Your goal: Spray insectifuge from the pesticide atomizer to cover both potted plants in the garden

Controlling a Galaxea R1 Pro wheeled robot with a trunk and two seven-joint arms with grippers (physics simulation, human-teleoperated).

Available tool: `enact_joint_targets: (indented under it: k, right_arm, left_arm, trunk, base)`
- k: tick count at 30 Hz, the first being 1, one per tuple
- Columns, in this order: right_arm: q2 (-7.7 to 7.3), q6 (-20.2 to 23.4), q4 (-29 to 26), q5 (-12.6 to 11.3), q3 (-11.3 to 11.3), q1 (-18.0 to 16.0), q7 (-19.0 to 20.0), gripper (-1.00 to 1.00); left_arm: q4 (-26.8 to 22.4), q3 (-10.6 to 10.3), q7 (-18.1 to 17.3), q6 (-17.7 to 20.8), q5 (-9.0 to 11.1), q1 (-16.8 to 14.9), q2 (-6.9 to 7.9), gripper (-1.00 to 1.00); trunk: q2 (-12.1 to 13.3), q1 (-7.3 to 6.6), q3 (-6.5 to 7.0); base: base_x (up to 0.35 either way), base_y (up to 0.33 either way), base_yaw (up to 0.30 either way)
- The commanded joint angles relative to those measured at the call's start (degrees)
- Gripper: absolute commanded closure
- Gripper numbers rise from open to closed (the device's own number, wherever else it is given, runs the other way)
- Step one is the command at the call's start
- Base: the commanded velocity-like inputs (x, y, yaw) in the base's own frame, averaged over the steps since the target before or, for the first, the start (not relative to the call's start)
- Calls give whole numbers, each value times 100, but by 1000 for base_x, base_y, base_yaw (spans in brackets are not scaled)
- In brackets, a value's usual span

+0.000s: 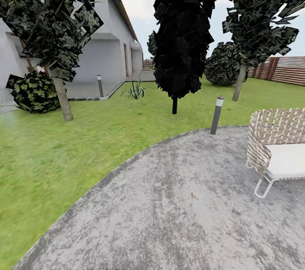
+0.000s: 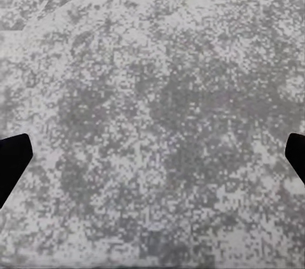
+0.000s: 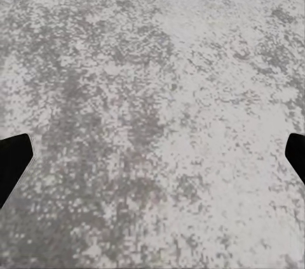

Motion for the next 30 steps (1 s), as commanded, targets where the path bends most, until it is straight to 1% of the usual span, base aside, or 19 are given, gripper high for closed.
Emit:
enact_joint_targets:
  k: [1,30]
  right_arm:
    - [-1,-17,1,1,1,0,-3,-100]
    - [-1,-17,1,2,6,-1,4,-100]
  left_arm:
    - [7,3,5,-19,9,-6,-1,-100]
    - [7,3,5,-19,9,-5,-1,-100]
  trunk:
    - [-44,22,-24]
    - [-1207,659,-545]
  base:
    - [0,0,281]
    - [0,0,274]
